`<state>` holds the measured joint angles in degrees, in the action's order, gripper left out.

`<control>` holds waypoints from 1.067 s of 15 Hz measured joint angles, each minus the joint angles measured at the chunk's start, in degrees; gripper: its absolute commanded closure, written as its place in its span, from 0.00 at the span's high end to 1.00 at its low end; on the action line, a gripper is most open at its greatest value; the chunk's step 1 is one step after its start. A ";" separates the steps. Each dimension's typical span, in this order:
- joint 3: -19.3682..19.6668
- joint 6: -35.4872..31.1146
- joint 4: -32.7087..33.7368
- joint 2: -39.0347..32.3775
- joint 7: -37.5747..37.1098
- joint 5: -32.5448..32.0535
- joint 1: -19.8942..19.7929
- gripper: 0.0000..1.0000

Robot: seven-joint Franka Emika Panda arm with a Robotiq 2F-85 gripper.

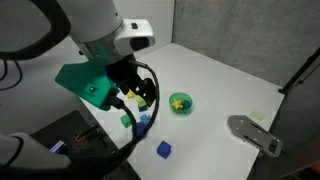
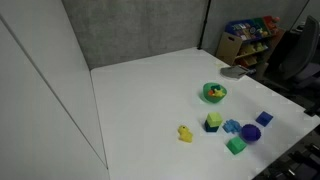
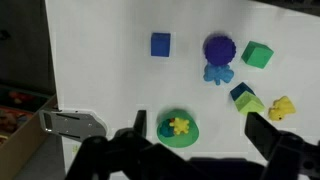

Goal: Put the yellow block in the bowl

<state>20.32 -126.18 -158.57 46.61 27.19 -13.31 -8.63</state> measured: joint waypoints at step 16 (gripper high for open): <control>-4.22 -0.04 4.24 -6.16 -1.44 4.07 5.29 1.00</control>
<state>16.09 -126.23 -154.33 40.45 25.75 -9.24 -3.34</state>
